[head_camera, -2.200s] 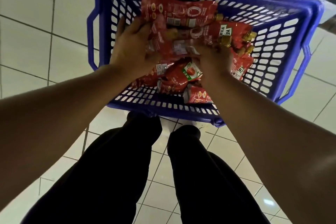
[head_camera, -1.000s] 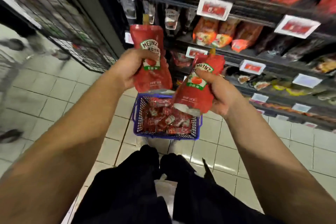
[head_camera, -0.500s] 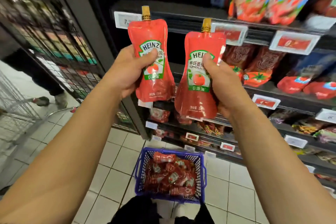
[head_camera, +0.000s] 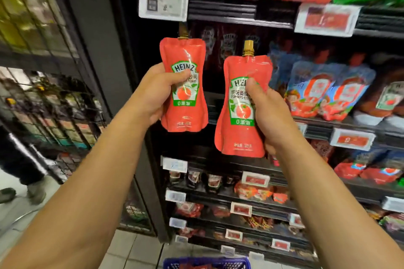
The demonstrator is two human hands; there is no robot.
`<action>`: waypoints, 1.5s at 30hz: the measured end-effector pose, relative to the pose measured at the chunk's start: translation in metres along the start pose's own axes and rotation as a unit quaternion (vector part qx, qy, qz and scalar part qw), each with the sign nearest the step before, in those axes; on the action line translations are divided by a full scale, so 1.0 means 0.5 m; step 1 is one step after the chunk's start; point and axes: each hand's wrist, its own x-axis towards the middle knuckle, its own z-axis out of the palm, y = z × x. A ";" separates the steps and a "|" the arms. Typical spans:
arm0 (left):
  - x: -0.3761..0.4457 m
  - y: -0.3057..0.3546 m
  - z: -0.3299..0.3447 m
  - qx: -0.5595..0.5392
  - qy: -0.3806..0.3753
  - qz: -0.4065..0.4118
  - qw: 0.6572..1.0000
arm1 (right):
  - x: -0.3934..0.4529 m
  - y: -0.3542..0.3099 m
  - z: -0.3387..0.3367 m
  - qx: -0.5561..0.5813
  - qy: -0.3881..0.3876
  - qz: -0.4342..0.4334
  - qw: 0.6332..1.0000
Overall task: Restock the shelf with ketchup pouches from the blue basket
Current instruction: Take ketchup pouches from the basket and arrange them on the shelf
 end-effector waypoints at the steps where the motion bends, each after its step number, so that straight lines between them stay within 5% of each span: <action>1: 0.017 0.007 -0.011 -0.004 0.000 -0.003 1.000 | 0.011 -0.004 0.014 -0.006 0.009 -0.001 1.000; 16: 0.256 -0.007 -0.029 0.031 0.065 -0.082 0.994 | 0.175 0.017 0.094 -0.054 0.076 0.053 0.994; 24: 0.342 -0.007 -0.016 0.136 0.104 0.024 0.985 | 0.252 0.019 0.058 -0.042 0.121 0.087 0.988; 29: 0.338 -0.056 -0.017 0.029 0.182 0.060 0.981 | 0.284 0.026 0.043 -0.014 0.141 0.100 0.985; 34: 0.339 -0.083 -0.023 0.028 0.198 0.120 0.972 | 0.318 0.033 0.051 0.015 0.123 0.057 0.991; 37: 0.345 -0.103 -0.034 0.058 0.187 0.160 0.968 | 0.351 0.037 0.061 -0.066 0.121 0.009 0.990; 41: 0.351 -0.111 -0.039 0.089 0.188 0.178 0.962 | 0.396 0.040 0.077 -0.267 0.143 -0.133 0.944; 45: 0.357 -0.113 -0.036 0.099 0.189 0.196 0.957 | 0.439 0.068 0.088 -0.335 0.153 -0.212 0.905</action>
